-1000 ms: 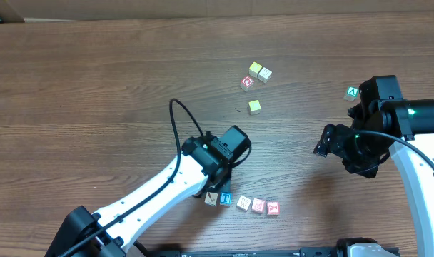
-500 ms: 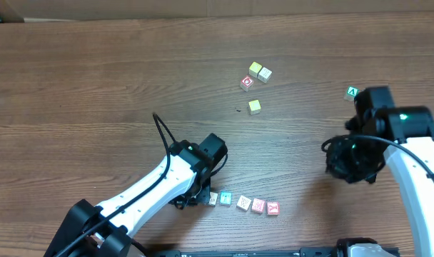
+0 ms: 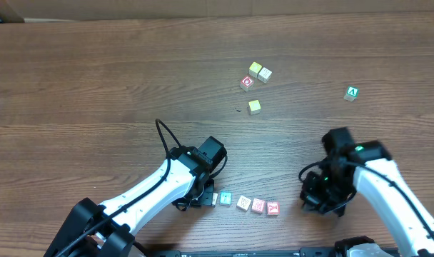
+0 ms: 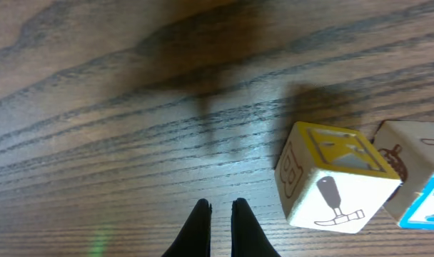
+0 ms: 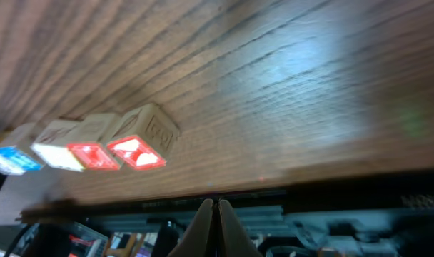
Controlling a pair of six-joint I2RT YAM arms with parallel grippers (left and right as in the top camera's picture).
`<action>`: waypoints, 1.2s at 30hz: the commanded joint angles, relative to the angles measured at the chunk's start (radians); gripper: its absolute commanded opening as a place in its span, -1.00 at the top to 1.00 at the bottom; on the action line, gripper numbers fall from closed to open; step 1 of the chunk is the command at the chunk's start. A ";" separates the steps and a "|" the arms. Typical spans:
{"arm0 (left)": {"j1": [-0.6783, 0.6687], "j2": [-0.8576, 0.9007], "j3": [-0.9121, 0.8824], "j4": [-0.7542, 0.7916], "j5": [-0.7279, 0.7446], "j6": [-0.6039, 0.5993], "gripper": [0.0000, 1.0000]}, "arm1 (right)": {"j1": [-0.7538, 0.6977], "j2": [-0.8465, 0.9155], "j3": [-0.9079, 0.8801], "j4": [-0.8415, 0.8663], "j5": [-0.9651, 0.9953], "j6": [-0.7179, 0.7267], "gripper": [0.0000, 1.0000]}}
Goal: Flip 5 blocks
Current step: 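Move the right gripper down to the right end of the row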
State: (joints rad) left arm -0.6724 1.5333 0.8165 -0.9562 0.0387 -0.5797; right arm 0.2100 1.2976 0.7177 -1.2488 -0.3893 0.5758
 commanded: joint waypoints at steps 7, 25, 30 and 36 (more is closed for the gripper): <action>0.002 -0.011 -0.003 0.023 0.014 0.089 0.91 | 0.180 -0.014 -0.122 0.235 0.020 0.280 0.92; -0.002 -0.010 -0.003 0.094 0.088 0.148 0.86 | 0.335 0.126 -0.124 0.409 0.079 0.285 0.92; -0.002 -0.010 -0.003 0.102 0.093 0.150 0.87 | 0.355 0.126 -0.124 0.433 0.076 0.284 0.92; -0.002 -0.010 -0.003 0.143 0.117 0.150 0.87 | 0.364 0.126 -0.123 0.457 0.074 0.258 0.92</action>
State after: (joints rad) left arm -0.6724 1.5333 0.8158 -0.8280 0.1234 -0.4446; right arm 0.5667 1.4216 0.5983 -0.7990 -0.3252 0.8513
